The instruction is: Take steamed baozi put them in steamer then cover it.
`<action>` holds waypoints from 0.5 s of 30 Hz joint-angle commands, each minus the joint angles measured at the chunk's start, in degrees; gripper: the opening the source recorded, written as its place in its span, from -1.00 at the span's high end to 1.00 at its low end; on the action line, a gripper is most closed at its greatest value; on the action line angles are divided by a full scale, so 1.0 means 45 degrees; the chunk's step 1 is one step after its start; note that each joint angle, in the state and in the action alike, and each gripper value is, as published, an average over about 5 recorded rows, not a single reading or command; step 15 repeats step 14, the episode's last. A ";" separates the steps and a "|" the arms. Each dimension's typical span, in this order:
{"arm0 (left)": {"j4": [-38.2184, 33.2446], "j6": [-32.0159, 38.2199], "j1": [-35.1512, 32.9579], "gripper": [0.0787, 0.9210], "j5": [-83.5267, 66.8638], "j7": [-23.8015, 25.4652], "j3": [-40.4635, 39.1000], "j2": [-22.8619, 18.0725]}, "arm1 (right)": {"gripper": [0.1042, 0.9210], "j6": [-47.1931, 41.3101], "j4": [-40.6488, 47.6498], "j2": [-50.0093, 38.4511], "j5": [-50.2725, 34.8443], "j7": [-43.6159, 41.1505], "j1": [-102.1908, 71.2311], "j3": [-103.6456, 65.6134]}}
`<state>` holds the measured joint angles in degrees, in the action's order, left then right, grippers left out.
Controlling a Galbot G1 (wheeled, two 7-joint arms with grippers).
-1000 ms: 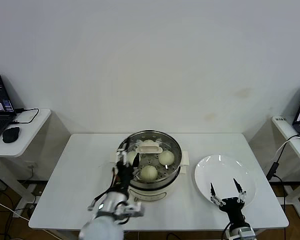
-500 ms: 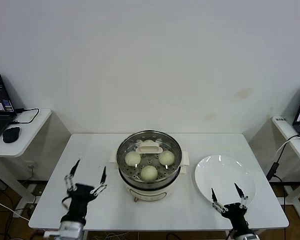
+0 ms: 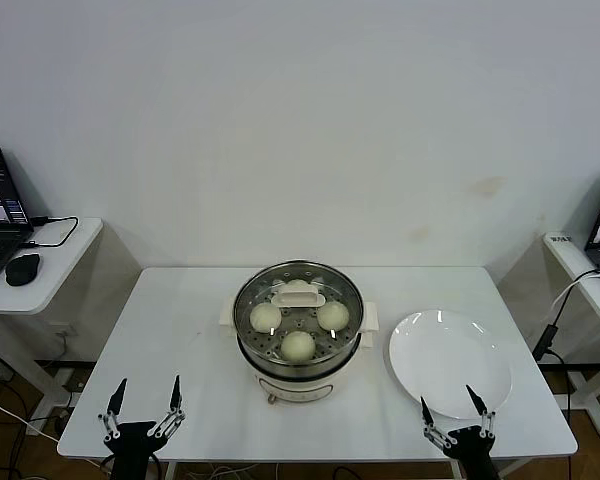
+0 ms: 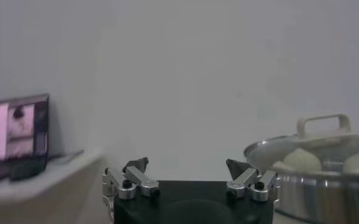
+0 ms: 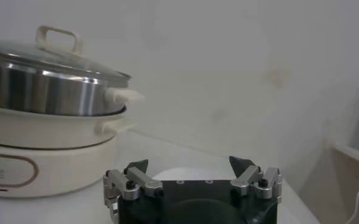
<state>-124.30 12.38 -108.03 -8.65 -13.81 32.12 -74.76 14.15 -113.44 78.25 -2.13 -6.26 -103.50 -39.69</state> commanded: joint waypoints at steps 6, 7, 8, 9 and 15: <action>0.0651 0.0623 -0.0810 -0.77 -0.0811 0.0135 0.0498 -0.0480 | -0.76 -0.0463 -0.0433 -0.0152 -0.0860 0.0081 -0.0475 0.0202; 0.0673 0.0606 -0.0798 -0.77 -0.0777 0.0157 0.0525 -0.0479 | -0.76 -0.0476 -0.0443 -0.0149 -0.0861 0.0091 -0.0467 0.0217; 0.0673 0.0579 -0.0800 -0.77 -0.0762 0.0181 0.0542 -0.0477 | -0.76 -0.0488 -0.0447 -0.0144 -0.0872 0.0116 -0.0452 0.0231; 0.0655 0.0551 -0.0812 -0.77 -0.0756 0.0200 0.0553 -0.0479 | -0.76 -0.0495 -0.0445 -0.0138 -0.0887 0.0151 -0.0433 0.0238; 0.0468 0.0413 -0.0938 -0.77 -0.0663 0.0251 0.0521 -0.0538 | -0.76 -0.0437 -0.0379 -0.0112 -0.0919 0.0260 -0.0361 0.0244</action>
